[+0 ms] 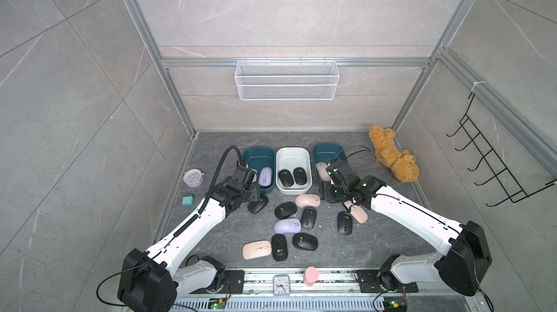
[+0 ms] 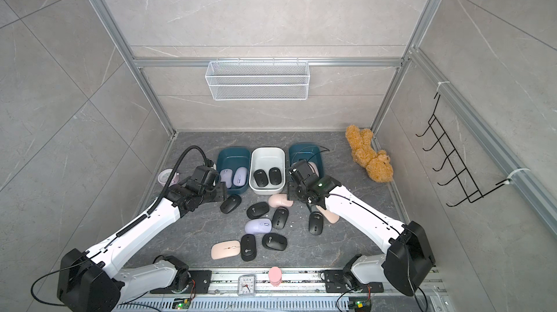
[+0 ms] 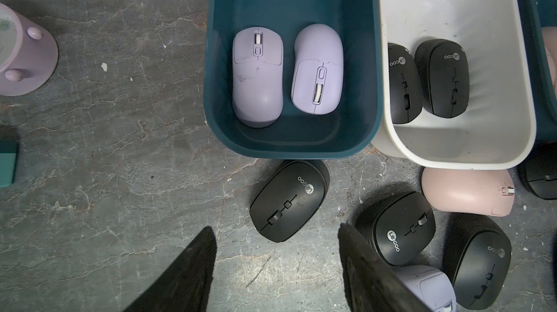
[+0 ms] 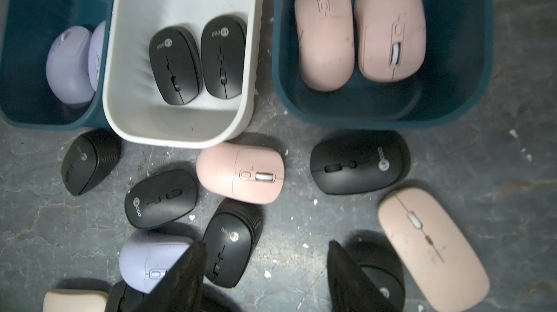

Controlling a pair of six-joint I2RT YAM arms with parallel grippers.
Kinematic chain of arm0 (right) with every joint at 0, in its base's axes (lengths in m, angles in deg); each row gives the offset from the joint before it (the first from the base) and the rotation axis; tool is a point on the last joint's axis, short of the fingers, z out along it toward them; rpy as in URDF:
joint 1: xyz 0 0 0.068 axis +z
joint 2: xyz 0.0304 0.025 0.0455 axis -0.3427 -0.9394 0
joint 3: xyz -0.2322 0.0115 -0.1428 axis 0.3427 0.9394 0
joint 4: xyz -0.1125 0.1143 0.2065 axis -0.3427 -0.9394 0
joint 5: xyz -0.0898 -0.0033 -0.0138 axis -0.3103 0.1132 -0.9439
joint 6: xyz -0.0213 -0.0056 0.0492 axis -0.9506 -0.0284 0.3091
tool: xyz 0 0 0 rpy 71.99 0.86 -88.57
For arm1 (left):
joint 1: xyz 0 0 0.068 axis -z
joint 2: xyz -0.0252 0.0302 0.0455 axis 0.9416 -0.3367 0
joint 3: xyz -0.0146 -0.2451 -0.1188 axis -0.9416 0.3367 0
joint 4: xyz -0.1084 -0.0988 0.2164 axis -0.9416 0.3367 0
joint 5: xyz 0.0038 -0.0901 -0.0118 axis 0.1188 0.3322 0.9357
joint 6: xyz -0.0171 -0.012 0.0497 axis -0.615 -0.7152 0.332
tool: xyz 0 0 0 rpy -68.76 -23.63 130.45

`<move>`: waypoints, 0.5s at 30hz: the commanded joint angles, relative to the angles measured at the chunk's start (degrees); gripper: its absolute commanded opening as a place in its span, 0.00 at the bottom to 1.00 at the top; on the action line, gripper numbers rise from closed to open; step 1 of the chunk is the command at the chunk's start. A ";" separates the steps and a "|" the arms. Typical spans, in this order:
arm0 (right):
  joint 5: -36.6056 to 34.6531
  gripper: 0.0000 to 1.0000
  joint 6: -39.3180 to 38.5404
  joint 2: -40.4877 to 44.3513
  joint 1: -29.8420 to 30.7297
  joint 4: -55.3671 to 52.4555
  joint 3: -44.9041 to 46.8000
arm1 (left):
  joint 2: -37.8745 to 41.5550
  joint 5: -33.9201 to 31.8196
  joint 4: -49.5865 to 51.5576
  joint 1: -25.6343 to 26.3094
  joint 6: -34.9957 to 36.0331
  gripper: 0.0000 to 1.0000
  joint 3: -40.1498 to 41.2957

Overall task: Place the mice by color into the storage box
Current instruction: Place the mouse in the storage box, then pick up the mouse from the center of the board.

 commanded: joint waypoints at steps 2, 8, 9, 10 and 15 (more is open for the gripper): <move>-5.37 0.65 8.92 2.12 5.08 1.88 4.76 | 0.28 0.73 -3.25 -0.04 2.80 0.67 0.18; -7.53 0.67 13.82 -2.38 11.09 2.58 6.01 | 1.78 0.43 -3.80 -0.38 4.08 0.68 0.50; -7.51 0.68 14.48 -3.45 11.74 3.08 6.01 | 2.17 0.46 -4.15 -0.41 4.18 0.68 0.74; -6.40 0.69 14.59 -4.87 12.19 4.16 6.08 | 2.56 0.49 -4.44 -0.43 4.14 0.68 0.96; -2.73 0.71 16.60 -11.43 13.21 8.90 5.83 | 3.60 0.28 -4.25 -0.49 4.36 0.69 1.54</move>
